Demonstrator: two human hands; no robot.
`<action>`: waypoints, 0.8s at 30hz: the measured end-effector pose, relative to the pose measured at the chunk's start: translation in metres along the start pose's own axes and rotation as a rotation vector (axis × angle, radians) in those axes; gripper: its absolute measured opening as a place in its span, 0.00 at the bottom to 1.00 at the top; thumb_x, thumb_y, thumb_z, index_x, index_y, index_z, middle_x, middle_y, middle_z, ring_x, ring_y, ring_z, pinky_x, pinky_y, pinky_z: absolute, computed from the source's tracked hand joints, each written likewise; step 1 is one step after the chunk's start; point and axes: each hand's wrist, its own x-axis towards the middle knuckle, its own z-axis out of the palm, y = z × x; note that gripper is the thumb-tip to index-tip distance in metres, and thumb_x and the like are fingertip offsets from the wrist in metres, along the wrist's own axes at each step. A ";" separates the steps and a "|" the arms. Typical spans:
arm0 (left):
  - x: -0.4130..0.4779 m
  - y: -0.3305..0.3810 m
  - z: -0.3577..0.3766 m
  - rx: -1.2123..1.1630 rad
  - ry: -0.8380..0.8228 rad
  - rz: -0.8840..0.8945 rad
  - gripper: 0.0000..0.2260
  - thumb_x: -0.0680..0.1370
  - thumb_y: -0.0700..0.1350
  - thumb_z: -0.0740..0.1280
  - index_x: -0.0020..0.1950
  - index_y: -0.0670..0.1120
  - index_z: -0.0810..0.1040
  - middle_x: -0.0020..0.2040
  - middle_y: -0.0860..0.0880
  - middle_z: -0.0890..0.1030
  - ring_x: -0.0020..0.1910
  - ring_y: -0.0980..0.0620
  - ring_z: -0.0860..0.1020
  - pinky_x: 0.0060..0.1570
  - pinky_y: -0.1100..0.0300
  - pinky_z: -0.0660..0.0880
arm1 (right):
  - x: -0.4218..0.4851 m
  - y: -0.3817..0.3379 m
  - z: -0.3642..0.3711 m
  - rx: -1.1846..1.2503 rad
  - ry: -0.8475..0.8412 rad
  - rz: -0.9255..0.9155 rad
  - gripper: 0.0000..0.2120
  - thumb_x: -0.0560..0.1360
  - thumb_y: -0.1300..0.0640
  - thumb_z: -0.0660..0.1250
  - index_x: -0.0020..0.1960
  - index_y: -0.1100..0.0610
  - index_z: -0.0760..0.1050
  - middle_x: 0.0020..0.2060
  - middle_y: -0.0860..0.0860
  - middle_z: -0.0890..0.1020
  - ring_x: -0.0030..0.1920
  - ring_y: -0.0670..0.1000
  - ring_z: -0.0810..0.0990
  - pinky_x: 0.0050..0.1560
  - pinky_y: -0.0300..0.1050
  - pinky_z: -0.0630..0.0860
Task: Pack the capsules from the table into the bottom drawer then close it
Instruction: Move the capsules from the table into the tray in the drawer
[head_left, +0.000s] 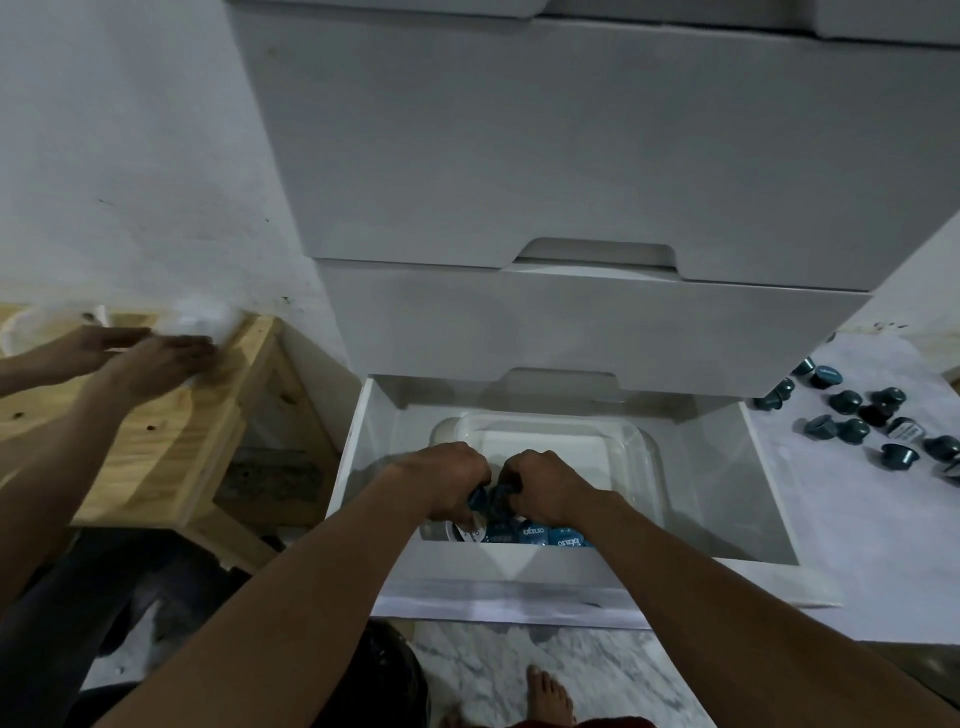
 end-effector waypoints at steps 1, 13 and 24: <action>0.000 0.000 -0.001 -0.009 0.003 0.003 0.15 0.72 0.49 0.73 0.56 0.44 0.79 0.50 0.46 0.82 0.47 0.48 0.79 0.49 0.54 0.78 | 0.000 0.000 0.000 0.000 0.004 0.002 0.14 0.74 0.60 0.66 0.59 0.59 0.77 0.55 0.57 0.81 0.54 0.56 0.79 0.55 0.48 0.77; 0.003 0.001 0.000 0.035 0.034 -0.023 0.10 0.75 0.42 0.68 0.57 0.44 0.79 0.52 0.44 0.80 0.47 0.47 0.79 0.48 0.54 0.78 | 0.003 0.002 0.004 -0.007 0.027 0.008 0.13 0.75 0.60 0.65 0.59 0.60 0.77 0.55 0.58 0.80 0.54 0.57 0.79 0.54 0.47 0.77; -0.004 0.013 -0.009 0.059 0.355 -0.132 0.13 0.78 0.46 0.63 0.61 0.45 0.75 0.57 0.44 0.77 0.54 0.45 0.76 0.51 0.51 0.74 | -0.015 0.011 -0.026 -0.089 0.283 0.085 0.16 0.76 0.50 0.65 0.60 0.57 0.75 0.57 0.57 0.80 0.57 0.58 0.78 0.59 0.50 0.74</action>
